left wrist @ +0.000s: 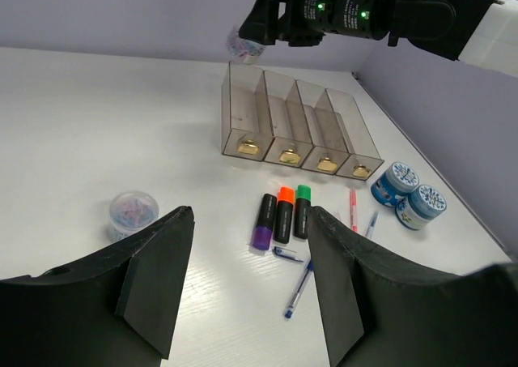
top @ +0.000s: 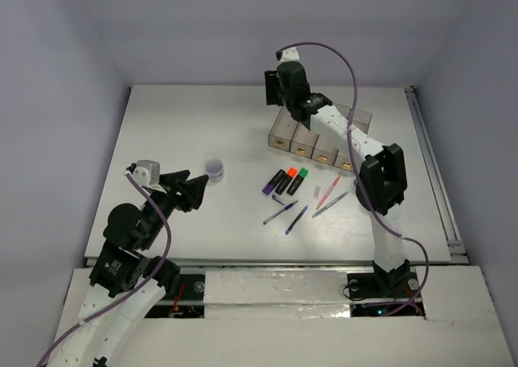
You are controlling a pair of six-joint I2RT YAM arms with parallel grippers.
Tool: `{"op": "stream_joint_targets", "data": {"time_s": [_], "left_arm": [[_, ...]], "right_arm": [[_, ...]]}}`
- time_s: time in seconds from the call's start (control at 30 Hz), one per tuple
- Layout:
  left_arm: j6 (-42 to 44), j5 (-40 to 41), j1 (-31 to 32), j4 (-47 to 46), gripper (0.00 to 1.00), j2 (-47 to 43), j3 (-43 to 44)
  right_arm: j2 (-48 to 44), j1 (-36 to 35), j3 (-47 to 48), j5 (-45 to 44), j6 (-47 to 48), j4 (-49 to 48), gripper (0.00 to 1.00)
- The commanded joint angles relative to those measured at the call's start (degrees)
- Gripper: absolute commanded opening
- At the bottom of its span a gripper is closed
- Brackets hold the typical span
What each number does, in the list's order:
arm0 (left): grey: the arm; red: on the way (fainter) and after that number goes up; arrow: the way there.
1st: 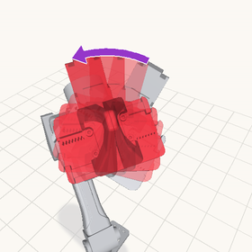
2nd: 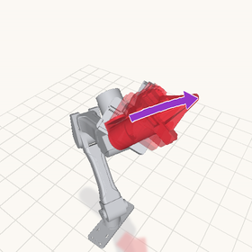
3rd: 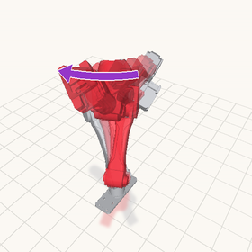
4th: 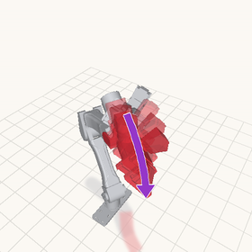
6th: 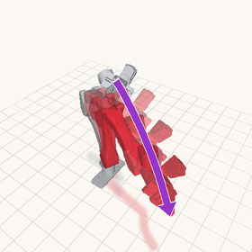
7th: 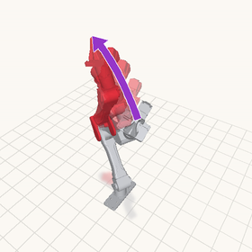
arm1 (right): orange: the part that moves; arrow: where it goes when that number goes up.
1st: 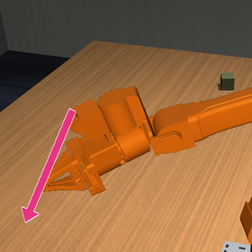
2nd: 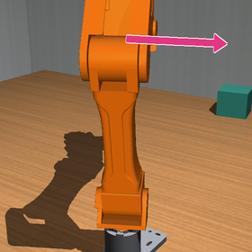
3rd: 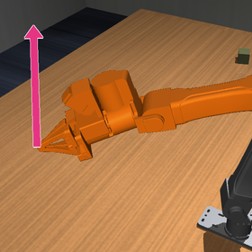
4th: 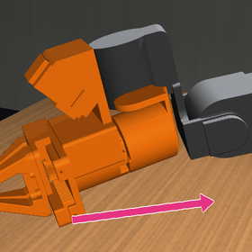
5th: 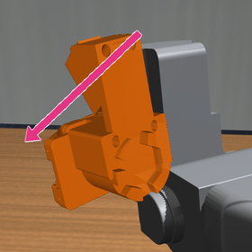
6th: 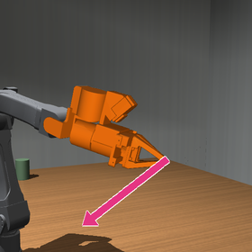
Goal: Sort the stationery into containers
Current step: Pick up the stationery from the center of the board, then place the stationery in the storage box.
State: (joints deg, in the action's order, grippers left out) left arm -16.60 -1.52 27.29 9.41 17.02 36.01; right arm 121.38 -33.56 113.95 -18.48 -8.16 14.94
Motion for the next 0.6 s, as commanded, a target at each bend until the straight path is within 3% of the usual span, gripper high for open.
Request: {"op": "stream_joint_targets", "data": {"time_s": [0.0, 0.23, 0.57], "left_arm": [[0.3, -0.5, 0.2, -2.2, 0.54, 0.0, -0.3], [0.4, -0.3, 0.7, -2.2, 0.54, 0.1, -0.3], [0.4, -0.3, 0.7, -2.1, 0.54, 0.5, -0.3]], "right_arm": [[0.8, 2.0, 2.0, -0.7, 0.3, -2.3, 0.49], [5.4, 7.4, 6.3, -0.9, 2.0, -0.1, 0.50], [9.6, 9.1, 6.3, 2.1, 0.4, -0.2, 0.51]]}}
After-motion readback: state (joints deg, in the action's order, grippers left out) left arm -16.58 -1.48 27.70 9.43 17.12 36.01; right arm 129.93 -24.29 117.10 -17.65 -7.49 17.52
